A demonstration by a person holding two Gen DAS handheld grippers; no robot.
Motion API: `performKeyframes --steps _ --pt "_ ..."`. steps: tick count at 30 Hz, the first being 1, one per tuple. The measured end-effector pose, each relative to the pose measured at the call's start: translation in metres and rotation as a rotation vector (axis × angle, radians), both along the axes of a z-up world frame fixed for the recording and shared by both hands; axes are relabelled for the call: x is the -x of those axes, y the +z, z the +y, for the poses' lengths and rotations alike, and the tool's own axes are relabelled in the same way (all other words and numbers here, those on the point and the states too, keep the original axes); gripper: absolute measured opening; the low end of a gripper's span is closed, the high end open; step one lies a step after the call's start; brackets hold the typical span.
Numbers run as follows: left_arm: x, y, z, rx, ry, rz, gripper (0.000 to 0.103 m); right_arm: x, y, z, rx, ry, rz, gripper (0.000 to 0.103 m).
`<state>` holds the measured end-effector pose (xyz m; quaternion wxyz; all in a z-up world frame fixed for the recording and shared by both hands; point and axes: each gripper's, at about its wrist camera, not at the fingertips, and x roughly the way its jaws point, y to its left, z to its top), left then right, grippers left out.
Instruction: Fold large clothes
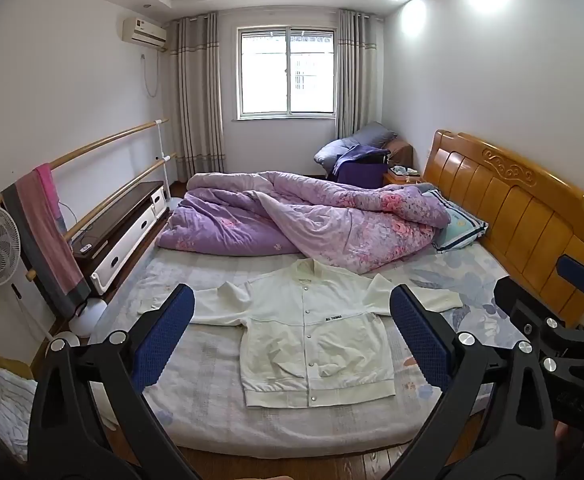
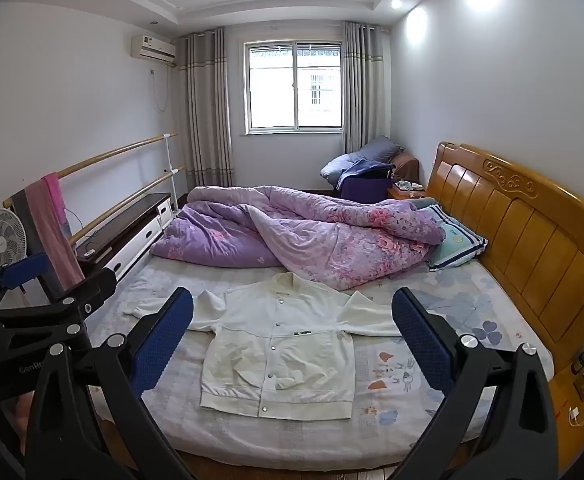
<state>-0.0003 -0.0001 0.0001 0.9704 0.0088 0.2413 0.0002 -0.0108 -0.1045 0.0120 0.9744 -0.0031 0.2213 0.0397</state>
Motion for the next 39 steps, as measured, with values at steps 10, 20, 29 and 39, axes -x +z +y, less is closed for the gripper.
performKeyframes --steps 10,20,29,39 --pt "0.0012 -0.0003 0.0065 0.011 0.002 0.000 0.098 0.0010 0.0001 0.0005 -0.012 -0.001 -0.002 0.096" --pt "-0.0002 0.0002 0.0037 0.004 0.000 0.001 0.098 0.0011 -0.0003 -0.0006 -0.015 0.000 0.000 0.096" --pt "-0.0011 -0.0005 0.0042 0.004 0.001 0.000 0.098 -0.0010 -0.0024 -0.0033 -0.017 0.001 0.000 0.096" --pt "-0.0025 0.0025 0.0016 0.001 0.003 -0.003 0.098 -0.0005 -0.0034 -0.0022 -0.018 0.001 0.000 0.096"
